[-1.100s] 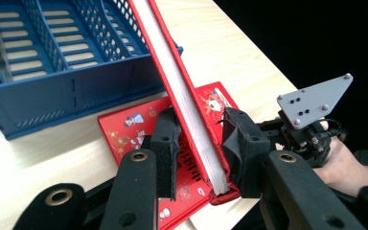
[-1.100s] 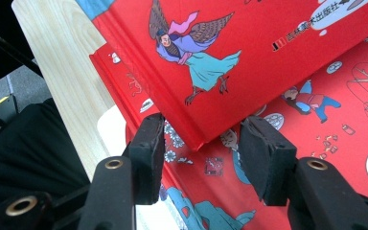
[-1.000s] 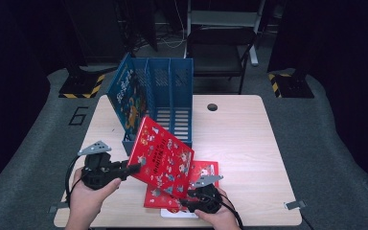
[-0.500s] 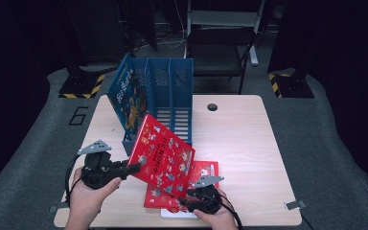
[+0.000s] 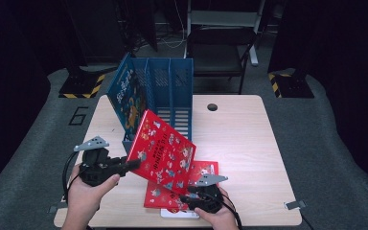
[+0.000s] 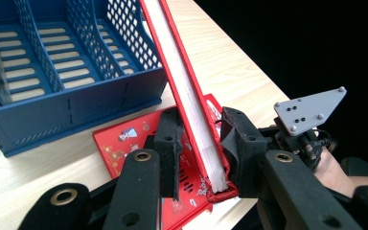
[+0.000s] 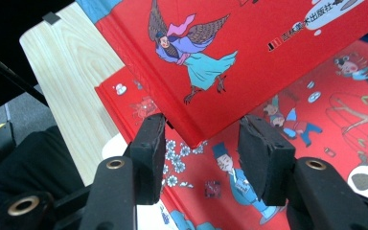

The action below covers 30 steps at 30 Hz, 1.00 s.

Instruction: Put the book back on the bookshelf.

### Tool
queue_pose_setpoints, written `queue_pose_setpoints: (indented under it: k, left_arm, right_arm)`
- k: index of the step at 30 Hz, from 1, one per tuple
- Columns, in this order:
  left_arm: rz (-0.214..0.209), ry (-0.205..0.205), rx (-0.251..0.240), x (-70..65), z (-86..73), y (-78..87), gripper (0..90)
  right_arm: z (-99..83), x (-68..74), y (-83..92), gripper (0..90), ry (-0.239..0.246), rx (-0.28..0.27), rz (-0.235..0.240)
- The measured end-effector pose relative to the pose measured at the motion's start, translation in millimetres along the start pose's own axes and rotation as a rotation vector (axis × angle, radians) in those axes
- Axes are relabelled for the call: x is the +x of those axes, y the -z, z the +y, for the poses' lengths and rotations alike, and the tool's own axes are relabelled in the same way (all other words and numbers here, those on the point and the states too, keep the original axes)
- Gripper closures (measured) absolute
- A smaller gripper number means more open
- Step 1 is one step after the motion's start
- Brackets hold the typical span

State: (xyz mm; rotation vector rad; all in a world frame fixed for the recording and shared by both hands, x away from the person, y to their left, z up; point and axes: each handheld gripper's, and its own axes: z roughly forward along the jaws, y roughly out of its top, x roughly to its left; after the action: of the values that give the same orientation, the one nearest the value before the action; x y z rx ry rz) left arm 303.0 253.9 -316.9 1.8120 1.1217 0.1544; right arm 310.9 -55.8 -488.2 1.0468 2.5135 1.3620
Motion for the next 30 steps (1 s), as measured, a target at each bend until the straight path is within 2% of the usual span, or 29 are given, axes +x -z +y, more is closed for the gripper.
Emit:
queue_pose_setpoints:
  k: [9, 10, 16, 19, 30]
  left_arm:
    - [-0.003, 0.003, -0.008, 1.2, 11.5, 3.8, 69.7]
    - [-0.002, 0.001, -0.004, 0.9, 13.1, 4.5, 69.7]
    - [0.005, -0.019, -0.007, -1.6, 24.0, 7.6, 69.6]
    - [0.003, -0.027, -0.005, -3.3, 29.8, 10.0, 69.6]
    - [0.013, -0.049, -0.001, -8.9, 48.4, 13.1, 69.5]
  right_arm:
    - [6.7, -2.3, 7.5, 52.3, 0.01, -0.061, -0.02]
    - [7.7, -1.5, 8.2, 52.2, -0.004, -0.068, -0.025]
    - [13.1, -2.0, 11.8, 52.2, -0.007, -0.103, -0.025]
    - [17.0, -3.3, 13.9, 52.2, 0.009, -0.12, -0.031]
    - [28.4, -6.8, 19.0, 52.3, 0.003, -0.16, -0.021]
